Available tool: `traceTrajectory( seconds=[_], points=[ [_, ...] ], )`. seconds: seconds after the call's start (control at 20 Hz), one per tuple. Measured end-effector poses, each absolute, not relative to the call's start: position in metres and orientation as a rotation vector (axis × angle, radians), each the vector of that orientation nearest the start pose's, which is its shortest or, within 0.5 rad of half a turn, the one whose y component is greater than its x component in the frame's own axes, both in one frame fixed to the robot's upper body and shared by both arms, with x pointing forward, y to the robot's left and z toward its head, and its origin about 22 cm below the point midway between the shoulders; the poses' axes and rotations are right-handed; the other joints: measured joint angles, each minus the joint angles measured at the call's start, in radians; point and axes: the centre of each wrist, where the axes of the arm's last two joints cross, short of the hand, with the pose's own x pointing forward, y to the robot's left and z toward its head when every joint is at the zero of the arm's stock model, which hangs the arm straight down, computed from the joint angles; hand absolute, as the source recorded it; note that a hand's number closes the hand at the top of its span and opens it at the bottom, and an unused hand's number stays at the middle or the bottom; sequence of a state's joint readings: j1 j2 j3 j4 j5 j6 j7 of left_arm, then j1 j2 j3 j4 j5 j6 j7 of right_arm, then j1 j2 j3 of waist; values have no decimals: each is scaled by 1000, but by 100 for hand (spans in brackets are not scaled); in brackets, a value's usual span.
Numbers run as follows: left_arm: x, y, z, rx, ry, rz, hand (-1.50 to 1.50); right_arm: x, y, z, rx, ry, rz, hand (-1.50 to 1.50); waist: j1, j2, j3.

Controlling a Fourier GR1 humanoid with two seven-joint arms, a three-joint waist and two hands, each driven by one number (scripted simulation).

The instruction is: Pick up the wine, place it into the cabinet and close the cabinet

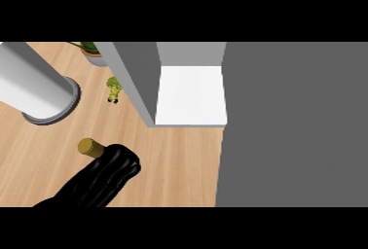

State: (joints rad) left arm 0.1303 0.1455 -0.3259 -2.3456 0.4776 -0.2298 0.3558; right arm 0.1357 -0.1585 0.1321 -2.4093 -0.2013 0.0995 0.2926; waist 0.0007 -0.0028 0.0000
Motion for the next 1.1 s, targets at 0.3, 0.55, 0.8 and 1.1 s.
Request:
traceTrajectory(
  seconds=[0.3,0.55,0.8,1.1],
  points=[
    [149,181,151,-822,-1682,-349,-150,152,-223,170,252,-1944,243,-150,3,-1,0],
    [148,173,154,-839,-1673,-328,-150,155,-226,176,223,-1938,252,-150,3,-2,0],
    [146,172,156,-814,-1654,-291,-150,159,-223,182,226,-1943,239,-150,8,-3,0],
    [149,182,156,-728,-1651,-255,-150,160,-222,186,220,-1941,247,-150,4,-2,0]
  ],
)
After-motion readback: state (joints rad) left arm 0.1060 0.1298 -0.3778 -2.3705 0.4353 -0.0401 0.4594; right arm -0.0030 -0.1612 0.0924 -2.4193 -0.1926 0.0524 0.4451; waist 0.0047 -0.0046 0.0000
